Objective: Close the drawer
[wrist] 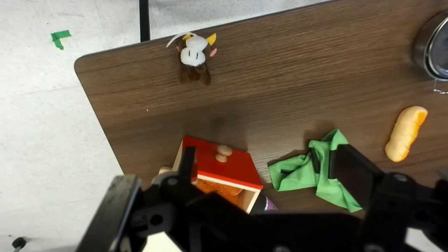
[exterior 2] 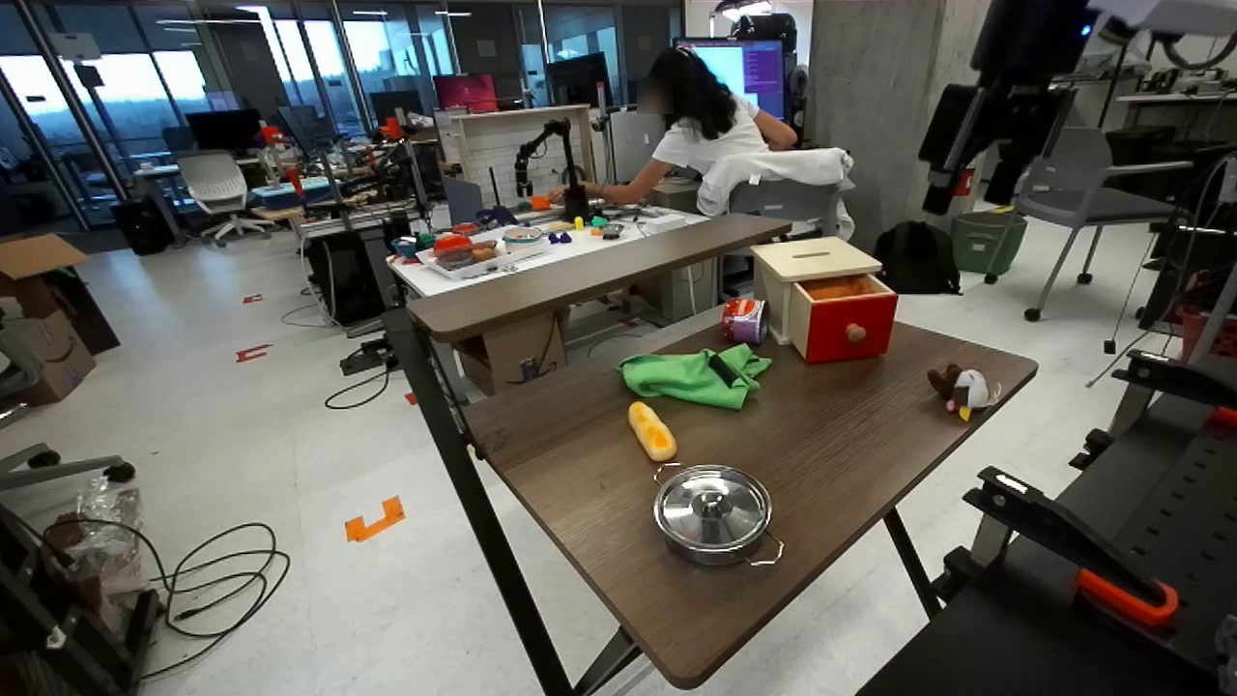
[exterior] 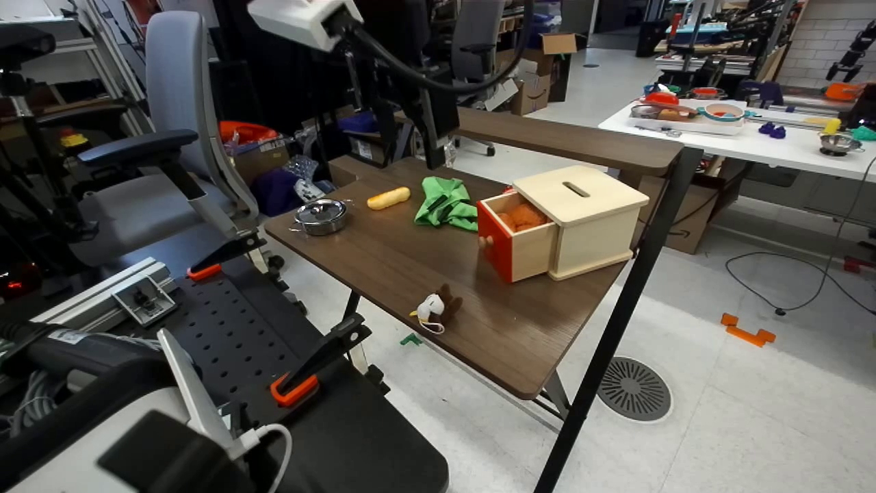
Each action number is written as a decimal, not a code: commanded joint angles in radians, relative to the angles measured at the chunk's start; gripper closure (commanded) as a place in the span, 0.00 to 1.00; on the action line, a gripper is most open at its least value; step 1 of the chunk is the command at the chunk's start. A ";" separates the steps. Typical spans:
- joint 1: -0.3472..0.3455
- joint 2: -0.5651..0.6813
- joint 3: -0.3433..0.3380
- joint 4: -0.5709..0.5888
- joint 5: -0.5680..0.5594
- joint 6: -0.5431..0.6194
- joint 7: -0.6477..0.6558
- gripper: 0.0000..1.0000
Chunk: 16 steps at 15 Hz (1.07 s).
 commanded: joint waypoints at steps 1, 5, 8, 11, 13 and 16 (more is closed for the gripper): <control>-0.018 0.160 0.044 0.106 0.046 0.075 0.066 0.00; -0.034 0.279 0.067 0.190 0.069 0.095 0.166 0.00; -0.047 0.346 0.074 0.253 0.077 0.077 0.215 0.00; -0.054 0.400 0.071 0.302 0.079 0.068 0.255 0.00; -0.057 0.431 0.070 0.325 0.076 0.073 0.271 0.00; -0.054 0.474 0.063 0.355 0.068 0.080 0.295 0.00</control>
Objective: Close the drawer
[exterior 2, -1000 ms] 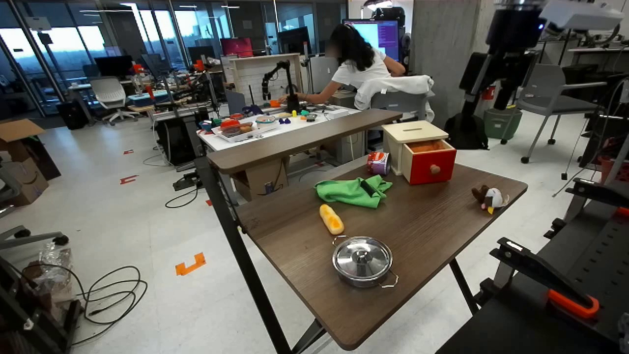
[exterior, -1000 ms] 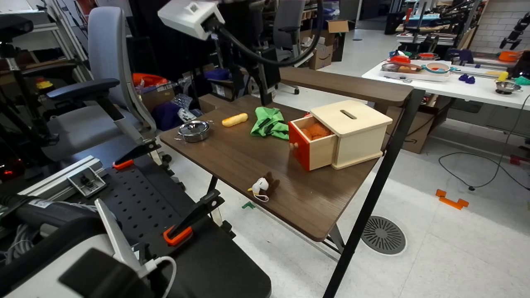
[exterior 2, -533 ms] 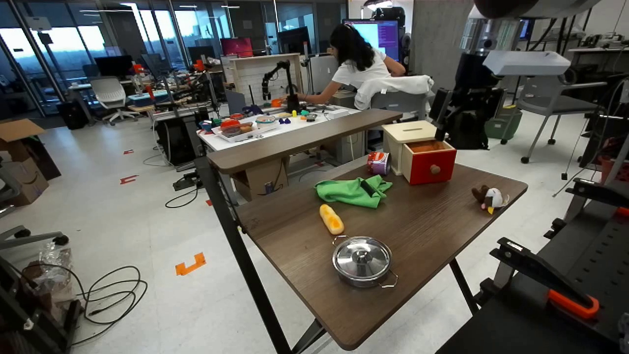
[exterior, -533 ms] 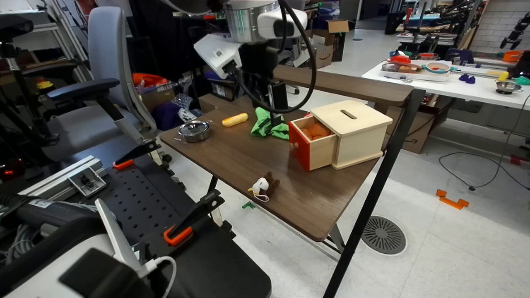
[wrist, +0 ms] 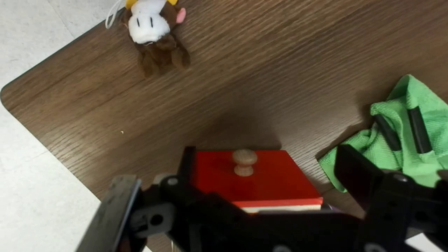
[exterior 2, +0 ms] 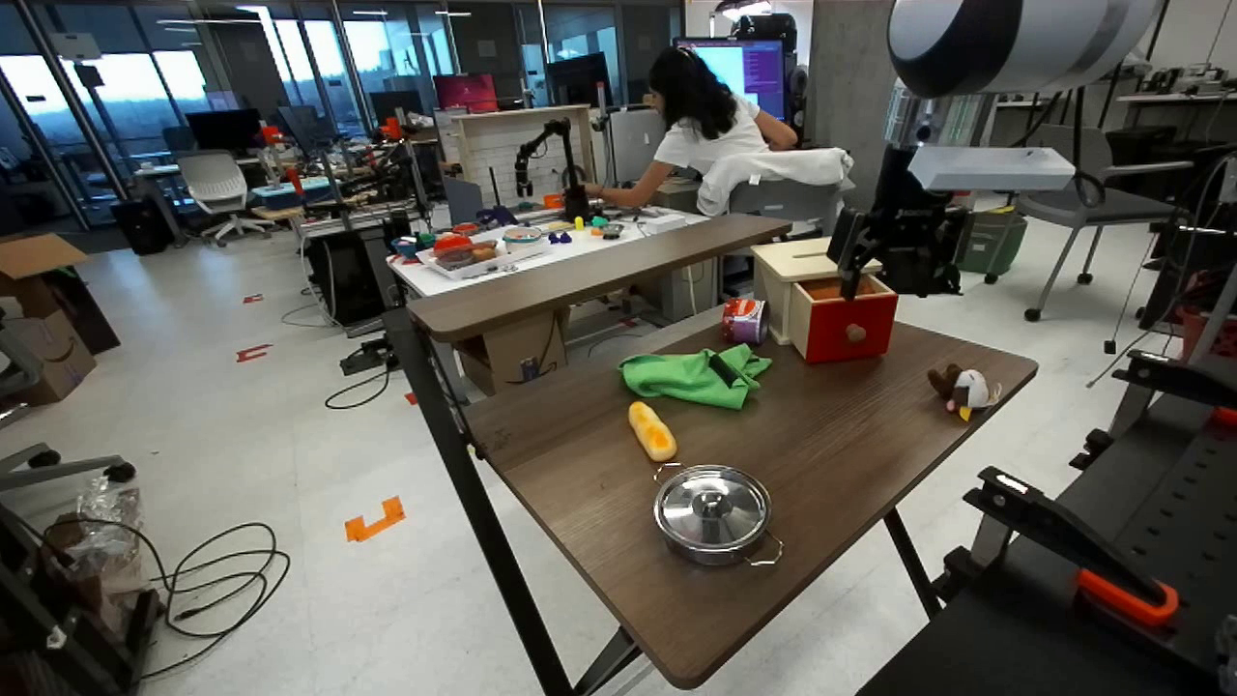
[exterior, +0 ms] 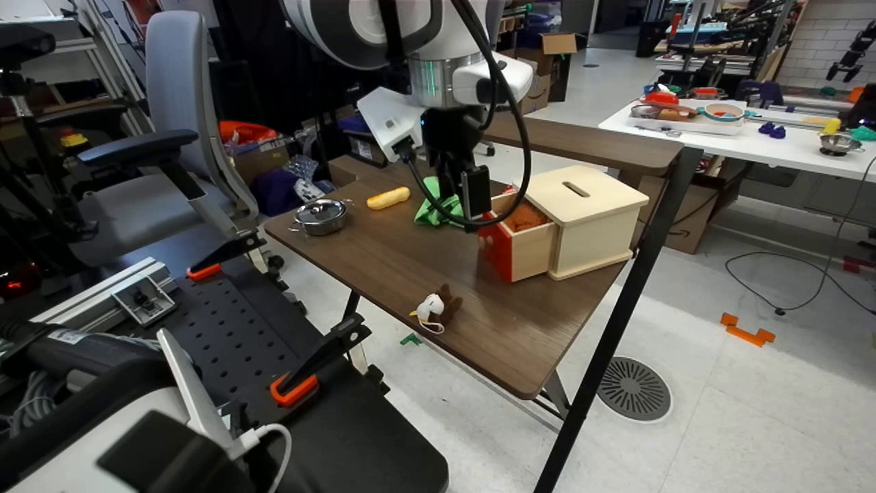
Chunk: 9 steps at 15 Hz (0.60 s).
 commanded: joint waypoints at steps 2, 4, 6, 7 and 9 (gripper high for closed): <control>-0.013 0.070 0.004 0.071 0.012 -0.004 0.031 0.00; -0.014 0.093 0.001 0.094 0.013 -0.009 0.043 0.00; -0.011 0.115 -0.007 0.113 0.008 -0.004 0.056 0.00; -0.013 0.124 -0.008 0.122 0.008 -0.006 0.058 0.00; -0.014 0.144 -0.008 0.142 0.009 -0.009 0.062 0.00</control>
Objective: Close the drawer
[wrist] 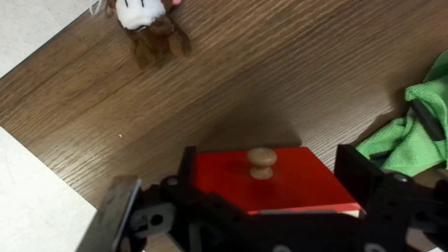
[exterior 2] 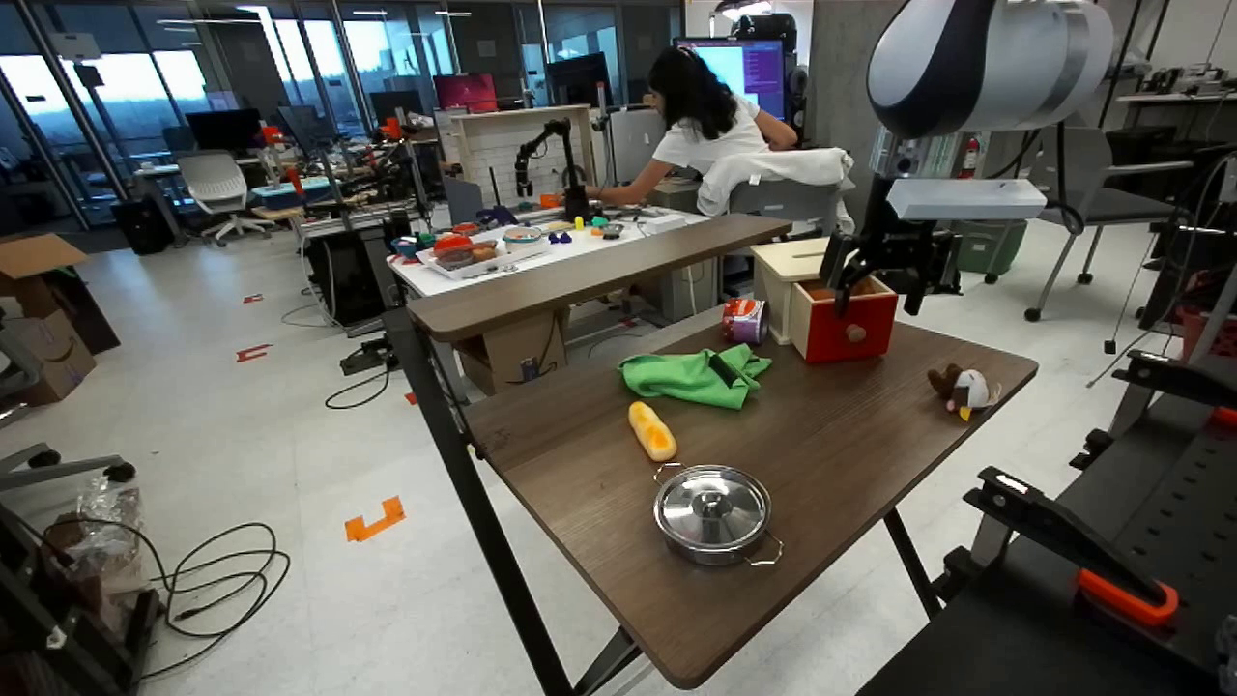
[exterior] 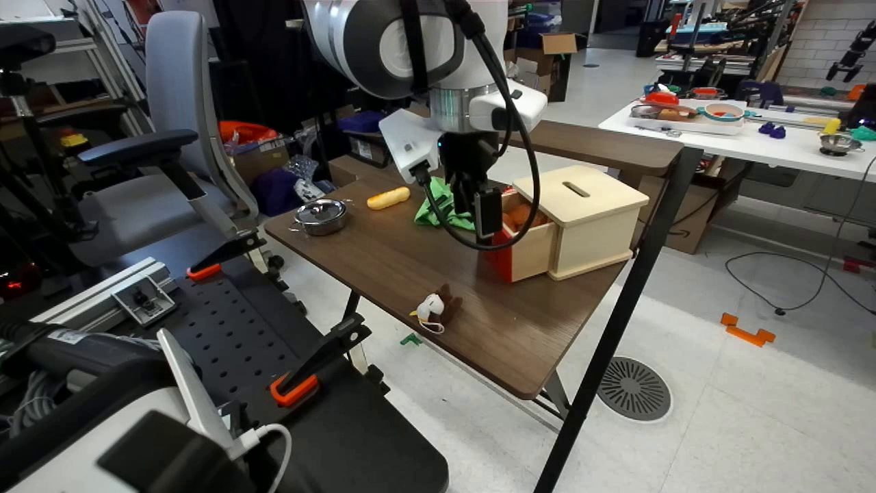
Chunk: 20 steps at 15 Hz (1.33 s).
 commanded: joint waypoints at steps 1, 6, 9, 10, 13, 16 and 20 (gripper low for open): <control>-0.006 0.048 0.000 0.058 0.007 -0.008 0.016 0.00; -0.006 0.094 -0.007 0.119 0.005 -0.009 0.030 0.00; -0.010 0.125 -0.013 0.163 0.003 -0.008 0.031 0.00; -0.011 0.133 -0.012 0.173 0.004 -0.011 0.030 0.00; -0.016 0.161 -0.014 0.211 0.001 -0.005 0.025 0.00; -0.017 0.182 -0.022 0.254 0.000 -0.008 0.031 0.00; -0.022 0.208 -0.031 0.310 0.003 -0.006 0.040 0.00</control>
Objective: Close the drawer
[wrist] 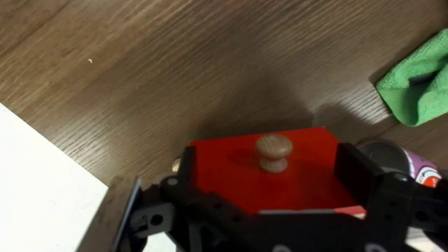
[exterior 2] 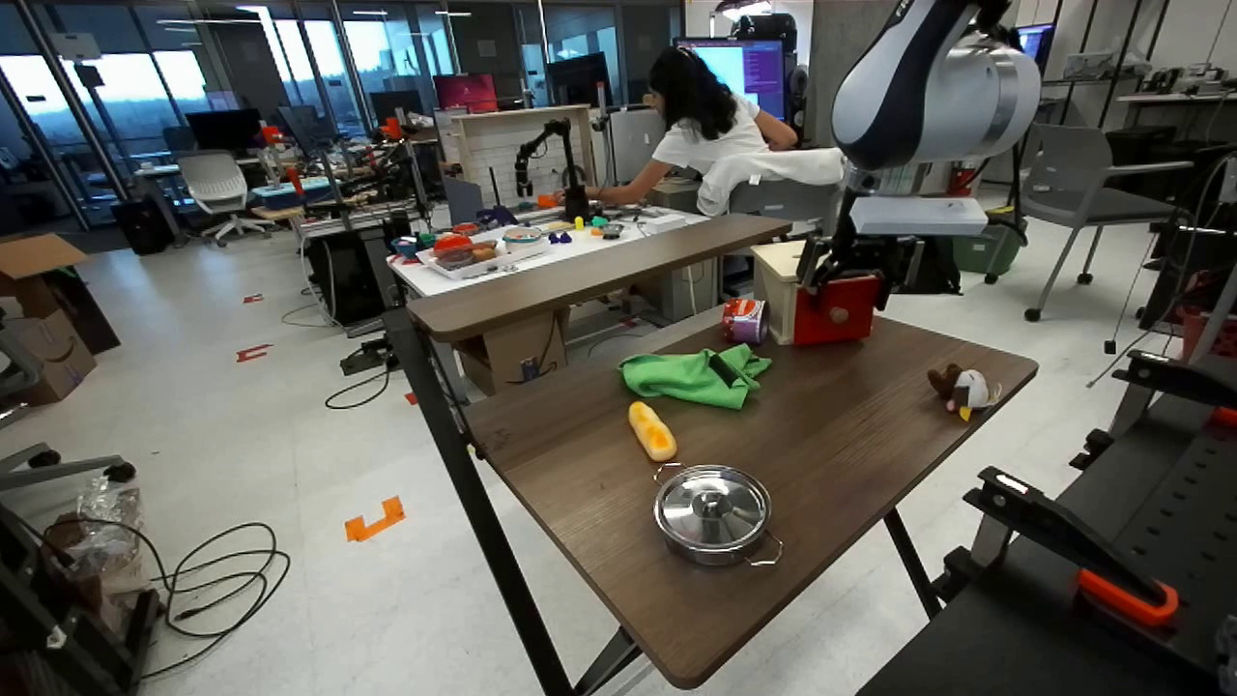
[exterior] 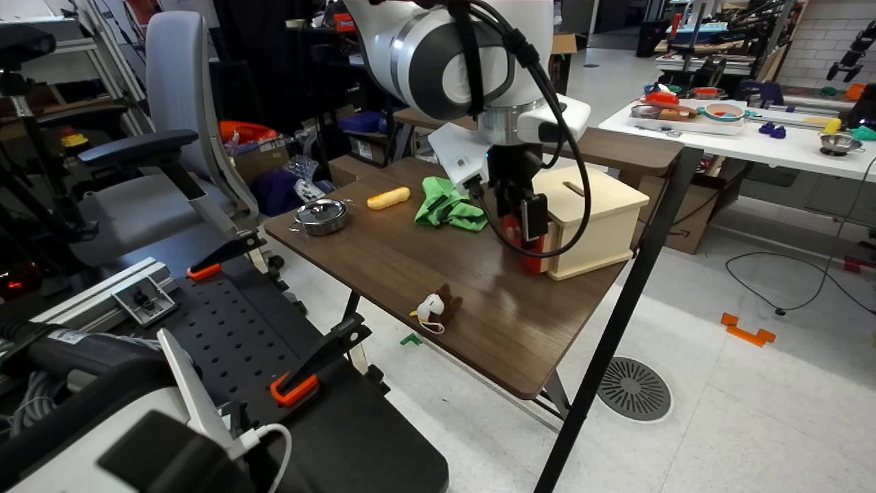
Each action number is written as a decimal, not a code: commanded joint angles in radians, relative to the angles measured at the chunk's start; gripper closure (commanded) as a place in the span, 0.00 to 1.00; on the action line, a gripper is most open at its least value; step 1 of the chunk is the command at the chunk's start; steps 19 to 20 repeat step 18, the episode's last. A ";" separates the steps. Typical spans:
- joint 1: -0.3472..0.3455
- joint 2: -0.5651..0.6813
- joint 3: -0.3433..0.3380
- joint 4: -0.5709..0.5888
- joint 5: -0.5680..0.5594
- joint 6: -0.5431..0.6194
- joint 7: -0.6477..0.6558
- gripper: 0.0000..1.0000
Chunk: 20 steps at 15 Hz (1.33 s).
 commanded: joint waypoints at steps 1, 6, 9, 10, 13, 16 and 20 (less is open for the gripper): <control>-0.012 0.038 -0.007 0.078 0.003 -0.005 0.017 0.00; -0.020 0.038 -0.003 0.093 0.006 -0.009 0.013 0.00; 0.000 -0.023 -0.019 0.018 -0.006 -0.097 0.029 0.00; 0.004 -0.051 -0.020 -0.013 -0.011 -0.134 0.026 0.00; -0.021 -0.202 0.027 -0.169 -0.015 -0.259 -0.069 0.00; -0.010 -0.139 0.017 -0.106 -0.007 -0.248 -0.058 0.00; -0.010 -0.138 0.017 -0.102 -0.007 -0.247 -0.056 0.00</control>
